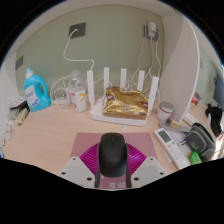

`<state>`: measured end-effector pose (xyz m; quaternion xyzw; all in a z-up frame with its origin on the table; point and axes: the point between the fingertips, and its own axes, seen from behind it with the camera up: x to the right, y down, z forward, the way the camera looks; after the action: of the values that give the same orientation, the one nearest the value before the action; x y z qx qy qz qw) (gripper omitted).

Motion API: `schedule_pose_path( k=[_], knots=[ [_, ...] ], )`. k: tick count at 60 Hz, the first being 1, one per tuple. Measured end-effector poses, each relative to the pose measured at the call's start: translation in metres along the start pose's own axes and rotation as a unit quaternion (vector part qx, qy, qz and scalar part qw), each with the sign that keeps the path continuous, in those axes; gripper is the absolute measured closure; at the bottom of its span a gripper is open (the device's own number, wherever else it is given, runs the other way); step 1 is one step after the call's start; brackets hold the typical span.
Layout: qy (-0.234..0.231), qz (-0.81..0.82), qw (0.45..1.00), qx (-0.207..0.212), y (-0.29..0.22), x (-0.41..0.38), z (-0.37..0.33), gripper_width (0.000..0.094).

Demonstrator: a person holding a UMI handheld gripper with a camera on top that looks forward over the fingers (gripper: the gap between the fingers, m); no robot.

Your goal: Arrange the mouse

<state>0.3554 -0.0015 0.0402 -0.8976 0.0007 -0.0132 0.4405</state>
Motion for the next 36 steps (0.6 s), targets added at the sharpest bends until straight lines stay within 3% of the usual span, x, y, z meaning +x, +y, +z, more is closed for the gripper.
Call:
schedule_pose_path(
  k=[10, 15, 17, 22, 25, 36],
  knots=[
    [-0.024, 0.001, 0.999, -0.047, 0.043, 0.006, 0.032, 0.0495],
    [-0.018, -0.008, 0.999, -0.041, 0.041, 0.009, 0.030, 0.0431],
    [-0.012, -0.012, 0.999, -0.042, 0.040, 0.010, 0.027, 0.0366],
    [-0.009, -0.018, 0.999, -0.031, 0.030, 0.009, 0.012, 0.0075],
    [-0.004, -0.019, 0.999, -0.025, 0.023, 0.007, 0.000, 0.0107],
    [0.030, -0.031, 0.999, 0.000, 0.000, 0.007, -0.069, 0.0087]
  ],
)
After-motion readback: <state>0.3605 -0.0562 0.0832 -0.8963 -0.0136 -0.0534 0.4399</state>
